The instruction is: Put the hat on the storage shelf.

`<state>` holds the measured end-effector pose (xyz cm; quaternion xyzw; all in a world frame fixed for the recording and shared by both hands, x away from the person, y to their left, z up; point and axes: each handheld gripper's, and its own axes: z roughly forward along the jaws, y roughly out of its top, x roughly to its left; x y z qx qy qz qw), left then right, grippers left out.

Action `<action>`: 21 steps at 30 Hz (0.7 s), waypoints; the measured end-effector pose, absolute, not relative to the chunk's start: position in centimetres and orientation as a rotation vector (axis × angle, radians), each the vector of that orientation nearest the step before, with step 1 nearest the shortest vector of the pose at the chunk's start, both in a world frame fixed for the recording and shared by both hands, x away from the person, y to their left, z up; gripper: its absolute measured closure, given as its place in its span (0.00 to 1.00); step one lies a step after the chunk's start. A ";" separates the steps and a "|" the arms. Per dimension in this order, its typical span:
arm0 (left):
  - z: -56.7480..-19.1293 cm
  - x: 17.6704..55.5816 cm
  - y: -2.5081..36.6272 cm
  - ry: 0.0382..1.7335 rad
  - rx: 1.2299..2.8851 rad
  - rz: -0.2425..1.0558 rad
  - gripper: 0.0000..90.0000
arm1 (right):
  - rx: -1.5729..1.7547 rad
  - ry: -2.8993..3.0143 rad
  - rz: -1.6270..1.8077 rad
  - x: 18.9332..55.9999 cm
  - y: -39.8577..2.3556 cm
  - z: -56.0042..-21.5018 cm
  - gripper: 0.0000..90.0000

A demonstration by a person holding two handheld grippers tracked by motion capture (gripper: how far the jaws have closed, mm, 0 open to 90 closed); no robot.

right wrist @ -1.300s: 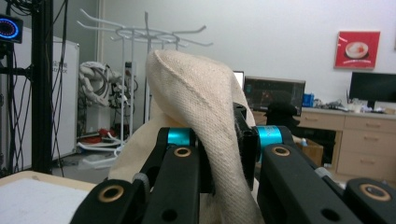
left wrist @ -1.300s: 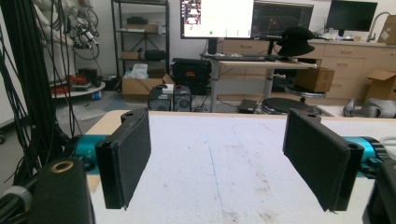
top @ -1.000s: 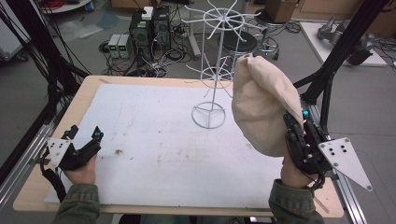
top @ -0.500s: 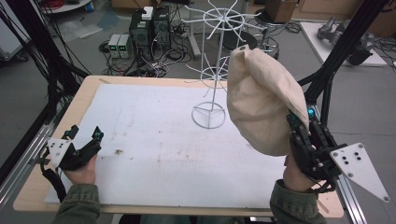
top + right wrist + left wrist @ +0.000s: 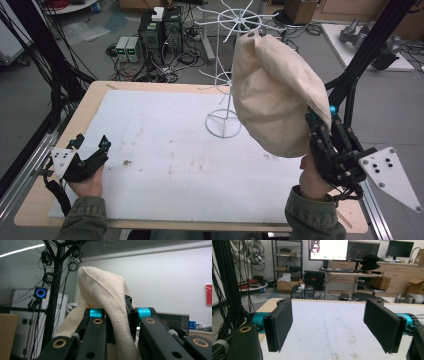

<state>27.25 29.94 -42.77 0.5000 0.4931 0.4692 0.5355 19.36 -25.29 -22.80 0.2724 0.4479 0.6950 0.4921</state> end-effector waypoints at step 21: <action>-42.8 27.3 30.0 1.173 1.192 1.113 0.26 | 0.803 1.009 1.935 25.9 -25.7 -22.5 0.93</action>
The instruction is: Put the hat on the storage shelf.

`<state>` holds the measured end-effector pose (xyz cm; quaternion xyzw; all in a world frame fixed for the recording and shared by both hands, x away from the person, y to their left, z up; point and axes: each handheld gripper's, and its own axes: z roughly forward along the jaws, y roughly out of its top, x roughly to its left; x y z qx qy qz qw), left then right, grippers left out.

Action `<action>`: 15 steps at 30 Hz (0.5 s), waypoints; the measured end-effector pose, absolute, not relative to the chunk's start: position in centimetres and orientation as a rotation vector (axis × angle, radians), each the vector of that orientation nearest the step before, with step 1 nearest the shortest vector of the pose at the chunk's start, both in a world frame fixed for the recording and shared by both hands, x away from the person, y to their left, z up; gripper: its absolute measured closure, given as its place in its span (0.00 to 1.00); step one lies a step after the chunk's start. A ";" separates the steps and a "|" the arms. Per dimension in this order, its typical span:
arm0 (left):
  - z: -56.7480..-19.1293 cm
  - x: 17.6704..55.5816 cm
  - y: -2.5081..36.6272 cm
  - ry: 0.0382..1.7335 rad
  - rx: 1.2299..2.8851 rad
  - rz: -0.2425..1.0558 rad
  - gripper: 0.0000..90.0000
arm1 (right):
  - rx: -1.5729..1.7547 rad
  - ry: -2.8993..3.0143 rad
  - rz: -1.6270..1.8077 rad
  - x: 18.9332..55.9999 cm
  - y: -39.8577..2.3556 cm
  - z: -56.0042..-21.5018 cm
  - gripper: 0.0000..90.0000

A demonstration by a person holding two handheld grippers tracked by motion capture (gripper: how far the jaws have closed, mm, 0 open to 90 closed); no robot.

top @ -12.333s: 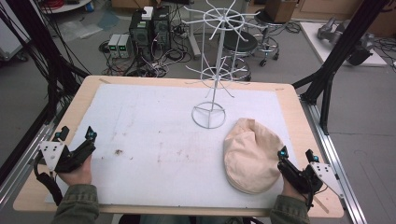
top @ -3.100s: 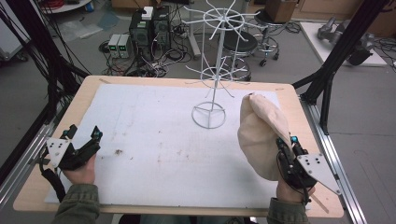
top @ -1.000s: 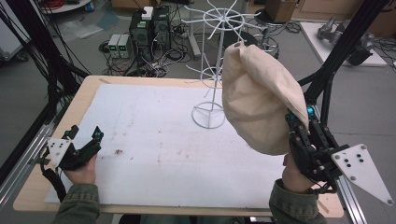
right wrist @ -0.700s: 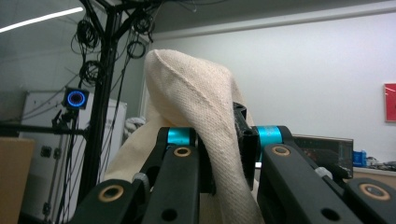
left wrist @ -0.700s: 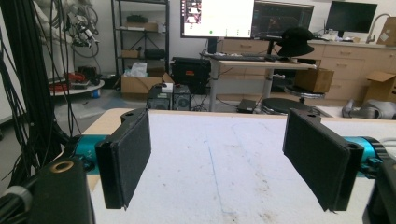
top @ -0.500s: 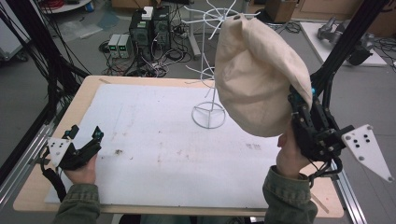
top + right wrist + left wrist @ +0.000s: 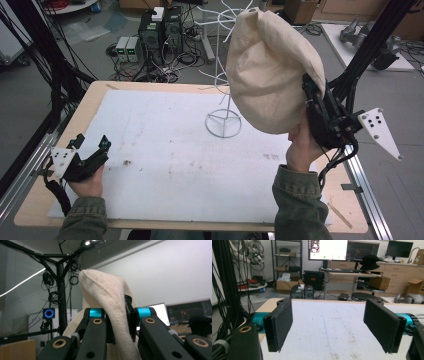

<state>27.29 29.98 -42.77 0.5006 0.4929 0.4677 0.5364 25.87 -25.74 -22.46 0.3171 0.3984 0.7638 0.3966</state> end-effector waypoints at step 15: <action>-42.8 27.4 29.9 1.172 1.197 1.112 0.27 | 1.011 1.074 1.963 28.0 -26.0 -26.1 0.92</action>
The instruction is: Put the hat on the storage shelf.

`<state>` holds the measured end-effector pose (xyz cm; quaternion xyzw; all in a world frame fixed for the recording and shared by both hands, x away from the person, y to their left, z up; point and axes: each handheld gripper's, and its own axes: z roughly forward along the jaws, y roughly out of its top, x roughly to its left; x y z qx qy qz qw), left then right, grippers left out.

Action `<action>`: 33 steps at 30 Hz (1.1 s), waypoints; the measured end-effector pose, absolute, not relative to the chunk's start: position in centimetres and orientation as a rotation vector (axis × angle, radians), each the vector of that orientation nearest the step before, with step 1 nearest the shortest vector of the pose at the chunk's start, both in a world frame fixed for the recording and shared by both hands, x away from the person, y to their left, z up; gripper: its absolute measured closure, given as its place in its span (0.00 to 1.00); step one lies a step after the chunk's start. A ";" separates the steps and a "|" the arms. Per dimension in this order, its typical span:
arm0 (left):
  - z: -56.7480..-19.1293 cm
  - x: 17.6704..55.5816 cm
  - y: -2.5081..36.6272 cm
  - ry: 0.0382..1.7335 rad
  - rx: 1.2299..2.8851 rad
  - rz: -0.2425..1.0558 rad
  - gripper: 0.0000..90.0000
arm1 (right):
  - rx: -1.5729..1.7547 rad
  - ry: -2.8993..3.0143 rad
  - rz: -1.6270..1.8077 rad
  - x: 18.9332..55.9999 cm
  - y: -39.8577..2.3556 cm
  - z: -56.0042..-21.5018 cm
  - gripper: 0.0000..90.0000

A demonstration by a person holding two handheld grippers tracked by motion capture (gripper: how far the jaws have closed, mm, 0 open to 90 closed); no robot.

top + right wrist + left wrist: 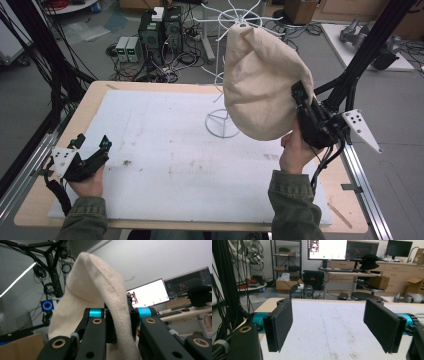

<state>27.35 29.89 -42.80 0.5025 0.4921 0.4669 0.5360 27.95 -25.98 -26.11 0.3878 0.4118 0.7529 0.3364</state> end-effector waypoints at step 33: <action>-42.9 27.4 29.9 1.175 1.198 1.094 0.27 | 1.098 1.194 1.777 28.8 -25.3 -29.3 0.48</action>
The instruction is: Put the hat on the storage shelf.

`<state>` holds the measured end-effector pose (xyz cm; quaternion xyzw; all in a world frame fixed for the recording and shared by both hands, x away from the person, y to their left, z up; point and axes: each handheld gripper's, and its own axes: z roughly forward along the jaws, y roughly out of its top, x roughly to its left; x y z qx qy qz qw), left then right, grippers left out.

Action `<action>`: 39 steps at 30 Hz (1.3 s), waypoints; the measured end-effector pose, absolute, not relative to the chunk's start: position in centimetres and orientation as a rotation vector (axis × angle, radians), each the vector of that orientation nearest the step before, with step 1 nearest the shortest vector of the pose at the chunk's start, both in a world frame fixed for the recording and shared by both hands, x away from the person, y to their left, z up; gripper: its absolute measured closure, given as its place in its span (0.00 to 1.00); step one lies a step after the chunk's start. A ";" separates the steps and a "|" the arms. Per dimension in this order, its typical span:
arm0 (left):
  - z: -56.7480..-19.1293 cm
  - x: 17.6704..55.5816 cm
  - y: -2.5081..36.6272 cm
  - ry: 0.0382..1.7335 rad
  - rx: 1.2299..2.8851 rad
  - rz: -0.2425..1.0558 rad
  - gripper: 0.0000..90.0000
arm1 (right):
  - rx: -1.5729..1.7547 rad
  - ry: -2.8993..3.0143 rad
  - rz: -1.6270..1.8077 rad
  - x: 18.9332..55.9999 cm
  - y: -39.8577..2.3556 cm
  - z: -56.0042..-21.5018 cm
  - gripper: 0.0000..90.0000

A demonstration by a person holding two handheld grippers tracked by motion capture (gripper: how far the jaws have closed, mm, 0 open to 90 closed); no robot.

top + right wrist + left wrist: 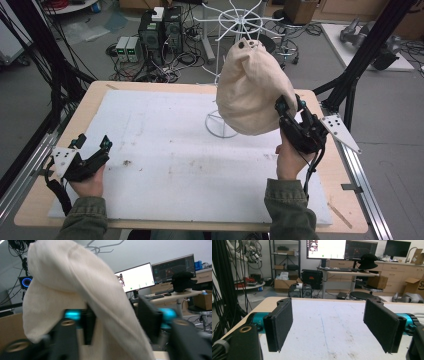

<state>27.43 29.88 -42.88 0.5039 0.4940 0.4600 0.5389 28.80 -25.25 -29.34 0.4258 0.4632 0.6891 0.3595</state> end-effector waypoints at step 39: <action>-42.9 27.5 29.9 1.175 1.186 1.093 0.27 | 1.105 1.255 1.441 26.5 -27.8 -31.2 0.12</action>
